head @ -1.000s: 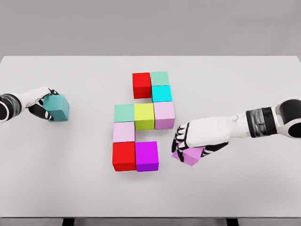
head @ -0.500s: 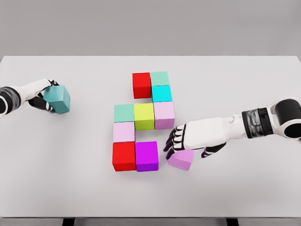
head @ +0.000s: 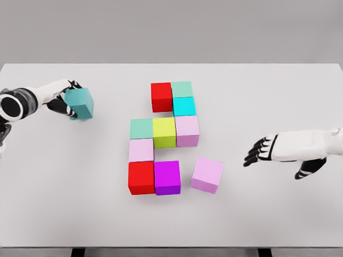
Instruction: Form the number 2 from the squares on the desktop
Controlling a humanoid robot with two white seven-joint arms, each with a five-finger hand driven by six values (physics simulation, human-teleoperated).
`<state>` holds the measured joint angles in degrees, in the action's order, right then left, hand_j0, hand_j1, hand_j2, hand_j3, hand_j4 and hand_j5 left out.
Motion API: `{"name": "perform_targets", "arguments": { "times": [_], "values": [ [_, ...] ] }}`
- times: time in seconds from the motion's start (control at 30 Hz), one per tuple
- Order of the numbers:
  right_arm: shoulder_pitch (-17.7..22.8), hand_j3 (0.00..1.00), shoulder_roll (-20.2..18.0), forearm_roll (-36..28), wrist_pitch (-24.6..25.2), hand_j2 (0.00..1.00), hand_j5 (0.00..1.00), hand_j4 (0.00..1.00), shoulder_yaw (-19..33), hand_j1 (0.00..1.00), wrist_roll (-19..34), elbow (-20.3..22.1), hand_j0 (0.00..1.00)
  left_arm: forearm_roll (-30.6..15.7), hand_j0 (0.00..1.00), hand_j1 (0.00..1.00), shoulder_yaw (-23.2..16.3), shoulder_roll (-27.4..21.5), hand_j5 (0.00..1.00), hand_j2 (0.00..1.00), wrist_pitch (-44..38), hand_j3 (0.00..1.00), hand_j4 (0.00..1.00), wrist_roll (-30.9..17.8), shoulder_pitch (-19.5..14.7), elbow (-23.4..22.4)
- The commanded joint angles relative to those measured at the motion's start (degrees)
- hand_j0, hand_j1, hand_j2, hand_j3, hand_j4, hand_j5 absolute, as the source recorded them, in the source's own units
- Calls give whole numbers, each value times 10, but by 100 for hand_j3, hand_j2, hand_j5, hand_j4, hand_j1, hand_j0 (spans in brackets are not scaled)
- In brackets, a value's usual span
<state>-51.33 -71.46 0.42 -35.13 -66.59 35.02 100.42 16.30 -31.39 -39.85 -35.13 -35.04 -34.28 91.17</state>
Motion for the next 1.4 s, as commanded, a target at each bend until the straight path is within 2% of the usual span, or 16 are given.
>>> {"name": "perform_targets", "arguments": {
  "times": [0.0, 0.13, 0.33, 0.43, 0.57, 0.77, 0.97, 1.1, 1.37],
  "values": [
    [0, 100, -6, 22, 1, 100, 100, 100, -37, 100, 0, 0, 100, 1, 49, 49, 0, 11, 49, 49, 1, 49, 49, 0, 0, -13],
    [-6, 100, 21, 34, 1, 100, 100, 100, -61, 100, 0, 0, 100, 1, 46, 46, -1, 19, 46, 46, 1, 46, 46, 0, -5, -17],
    [-16, 100, 51, 37, 1, 100, 100, 100, -65, 100, 0, 0, 100, 2, 45, 45, -2, 49, 45, 45, 1, 45, 45, 0, -22, -43],
    [-28, 100, 61, 38, 1, 100, 100, 100, -67, 100, 0, -10, 100, 3, 46, 46, -4, 67, 46, 46, 1, 46, 46, 0, -34, -67],
    [-32, 100, 88, 38, 1, 100, 100, 100, -68, 100, 0, -39, 100, 3, 46, 46, -7, 75, 46, 46, 1, 46, 46, 0, -38, -71],
    [-33, 100, 103, 38, 1, 100, 100, 100, -68, 100, 0, -68, 100, 15, 45, 45, -7, 100, 45, 45, 1, 45, 45, 0, -44, -76],
    [-38, 100, 115, 37, 1, 100, 100, 100, -67, 100, 0, -75, 100, 22, 45, 45, -7, 116, 45, 45, 1, 45, 45, 0, -51, -82],
    [-46, 100, 127, 37, 1, 100, 100, 100, -67, 100, 0, -82, 100, 24, 44, 44, -7, 135, 44, 44, 1, 44, 44, 0, -62, -108],
    [-50, 100, 137, 37, 1, 100, 100, 100, -66, 100, 0, -82, 100, 30, 44, 44, -8, 156, 44, 44, 1, 44, 44, 0, -70, -123]
  ]
}}
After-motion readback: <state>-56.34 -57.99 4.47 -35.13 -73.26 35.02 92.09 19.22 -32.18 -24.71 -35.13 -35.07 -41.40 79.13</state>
